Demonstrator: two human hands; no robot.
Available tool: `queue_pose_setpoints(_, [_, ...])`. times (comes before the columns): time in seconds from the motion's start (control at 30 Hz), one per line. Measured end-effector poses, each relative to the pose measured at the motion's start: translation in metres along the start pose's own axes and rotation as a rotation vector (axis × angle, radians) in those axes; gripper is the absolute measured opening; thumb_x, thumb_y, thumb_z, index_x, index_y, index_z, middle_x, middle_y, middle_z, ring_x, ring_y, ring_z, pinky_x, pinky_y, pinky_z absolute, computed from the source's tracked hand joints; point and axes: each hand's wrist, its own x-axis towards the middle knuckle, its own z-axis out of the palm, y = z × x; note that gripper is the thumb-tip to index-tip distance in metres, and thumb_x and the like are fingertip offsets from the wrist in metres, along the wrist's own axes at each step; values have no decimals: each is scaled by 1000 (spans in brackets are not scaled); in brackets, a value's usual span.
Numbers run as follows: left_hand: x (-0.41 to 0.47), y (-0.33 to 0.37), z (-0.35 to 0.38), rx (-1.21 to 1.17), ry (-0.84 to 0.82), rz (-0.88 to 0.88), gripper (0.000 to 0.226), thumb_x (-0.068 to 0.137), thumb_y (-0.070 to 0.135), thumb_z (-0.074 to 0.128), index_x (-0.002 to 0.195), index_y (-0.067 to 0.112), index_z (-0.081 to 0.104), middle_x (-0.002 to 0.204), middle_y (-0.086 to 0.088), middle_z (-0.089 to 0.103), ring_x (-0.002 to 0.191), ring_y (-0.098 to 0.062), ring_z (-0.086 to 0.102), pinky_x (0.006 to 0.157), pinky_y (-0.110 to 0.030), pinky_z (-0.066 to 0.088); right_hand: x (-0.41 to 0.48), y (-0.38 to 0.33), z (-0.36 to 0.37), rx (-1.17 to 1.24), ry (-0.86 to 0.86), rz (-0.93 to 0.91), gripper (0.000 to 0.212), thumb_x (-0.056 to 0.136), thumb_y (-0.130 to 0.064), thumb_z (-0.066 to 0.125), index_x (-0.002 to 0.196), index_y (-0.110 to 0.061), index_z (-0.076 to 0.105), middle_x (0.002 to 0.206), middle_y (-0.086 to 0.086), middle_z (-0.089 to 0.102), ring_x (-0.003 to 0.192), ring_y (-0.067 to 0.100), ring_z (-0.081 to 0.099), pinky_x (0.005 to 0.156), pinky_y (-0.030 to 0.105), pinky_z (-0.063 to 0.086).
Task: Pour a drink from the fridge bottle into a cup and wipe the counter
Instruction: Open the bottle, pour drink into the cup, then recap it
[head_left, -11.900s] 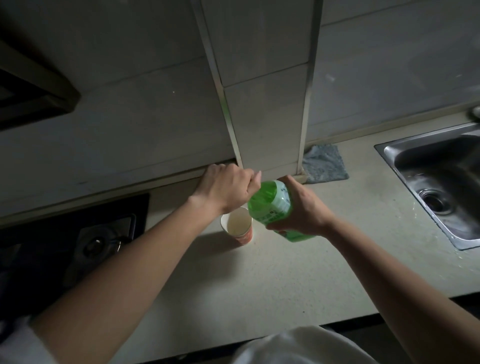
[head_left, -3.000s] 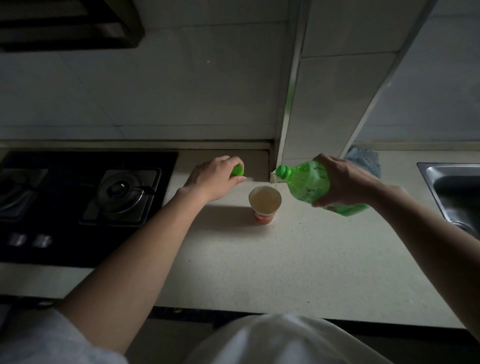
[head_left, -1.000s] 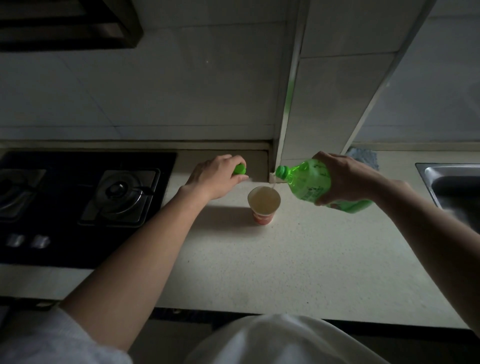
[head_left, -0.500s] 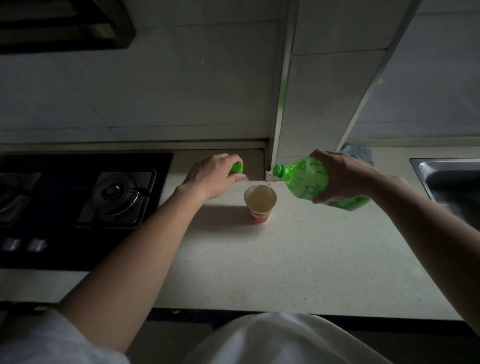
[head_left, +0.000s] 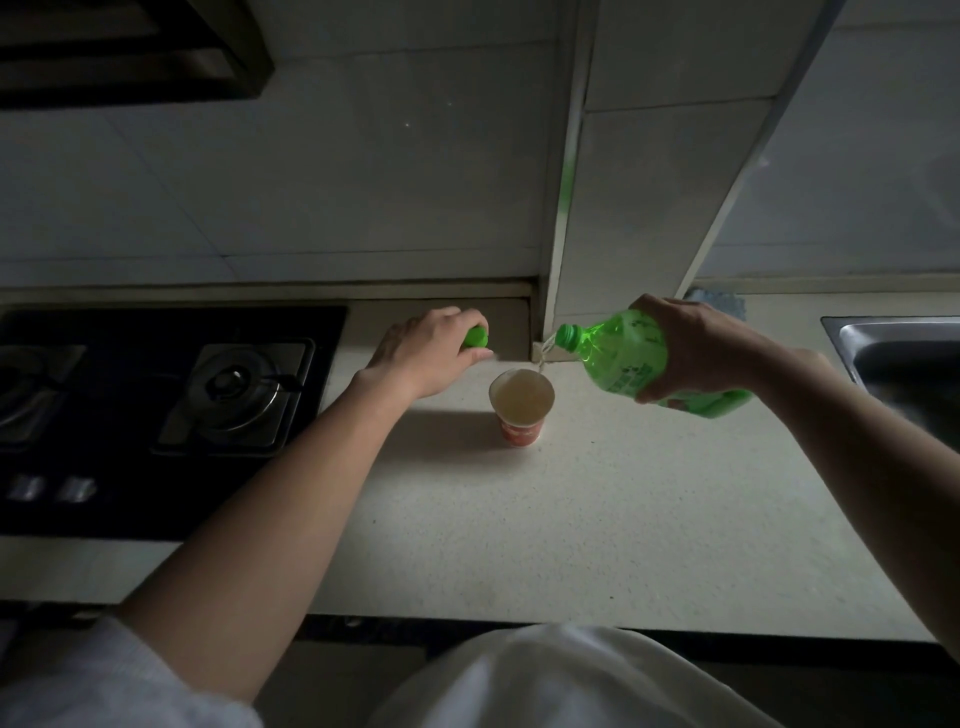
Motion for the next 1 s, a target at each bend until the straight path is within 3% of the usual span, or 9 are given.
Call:
queue_pose_setpoints(0.27, [2, 3, -3, 3, -1, 17, 28, 91, 46, 60, 110, 26, 58, 108, 3, 61, 90, -20, 59, 76, -37, 52, 0, 9, -5, -3, 17, 20, 96, 54, -38, 93, 135, -19, 44, 120, 9, 62, 100, 25, 57, 80, 38, 49])
queue_pose_setpoints(0.4, [5, 3, -3, -2, -3, 19, 28, 90, 46, 61, 110, 26, 57, 107, 3, 61, 89, -20, 58, 77, -40, 54, -1, 11, -5, 8, 18, 21, 97, 54, -37, 93, 135, -20, 43, 121, 9, 62, 102, 27, 59, 83, 43, 52])
queue_pose_setpoints(0.57, [6, 2, -4, 4, 8, 21, 28, 91, 46, 61, 110, 27, 58, 107, 3, 61, 89, -20, 58, 76, -39, 53, 2, 13, -3, -6, 20, 5, 96, 55, -39, 92, 136, -20, 43, 121, 9, 63, 100, 26, 58, 78, 35, 47])
queue_pose_setpoints(0.73, [6, 1, -5, -1, 15, 14, 26, 90, 47, 61, 107, 28, 58, 108, 5, 61, 93, -22, 59, 78, -38, 51, 5, 11, -3, -20, 31, -20, 96, 54, -40, 92, 134, -21, 42, 120, 7, 63, 100, 26, 60, 81, 43, 54])
queue_pose_setpoints(1.0, [3, 1, -8, 19, 35, 14, 27, 91, 47, 61, 109, 26, 59, 110, 4, 61, 92, -20, 58, 71, -30, 42, 10, 10, -2, -43, 18, -44, 96, 54, -41, 92, 135, -23, 42, 120, 5, 63, 98, 23, 59, 78, 41, 54])
